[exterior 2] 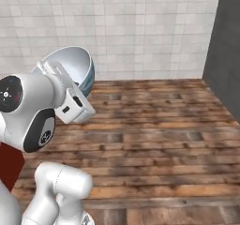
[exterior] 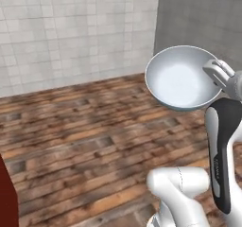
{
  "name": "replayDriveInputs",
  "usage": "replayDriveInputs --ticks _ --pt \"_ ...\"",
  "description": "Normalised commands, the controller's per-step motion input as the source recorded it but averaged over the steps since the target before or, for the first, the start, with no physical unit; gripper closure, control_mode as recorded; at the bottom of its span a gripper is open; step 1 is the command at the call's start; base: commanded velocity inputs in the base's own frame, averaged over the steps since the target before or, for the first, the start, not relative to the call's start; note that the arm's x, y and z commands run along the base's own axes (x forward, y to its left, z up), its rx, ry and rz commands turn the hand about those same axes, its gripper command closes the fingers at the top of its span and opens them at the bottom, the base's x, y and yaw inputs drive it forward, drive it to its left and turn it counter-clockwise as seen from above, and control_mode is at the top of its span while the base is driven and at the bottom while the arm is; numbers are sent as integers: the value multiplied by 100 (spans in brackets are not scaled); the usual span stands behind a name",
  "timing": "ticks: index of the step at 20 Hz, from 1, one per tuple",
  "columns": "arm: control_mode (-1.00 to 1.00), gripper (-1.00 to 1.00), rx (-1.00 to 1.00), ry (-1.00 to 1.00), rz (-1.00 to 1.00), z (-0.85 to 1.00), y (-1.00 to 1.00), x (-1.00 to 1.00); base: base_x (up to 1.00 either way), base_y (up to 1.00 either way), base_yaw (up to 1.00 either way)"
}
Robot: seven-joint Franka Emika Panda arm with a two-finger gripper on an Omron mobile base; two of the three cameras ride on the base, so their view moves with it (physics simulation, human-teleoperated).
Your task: Take the smaller bowl and place it next to the appetizer plate on the dining counter , and place the larger bowl next to the plate with cooked food.
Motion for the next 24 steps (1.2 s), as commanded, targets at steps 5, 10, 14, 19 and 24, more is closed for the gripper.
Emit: replayDriveInputs --ticks 5,10,14,19,24 --pt "100 100 0 0 0 0 0 0 100 -21 47" --pt "100 100 0 0 0 0 0 0 100 -28 48" --pt "100 100 0 0 0 0 0 0 100 -33 47" --pt "100 100 0 0 0 0 0 0 100 -34 45" --pt "100 100 0 0 0 0 0 0 100 -40 49"
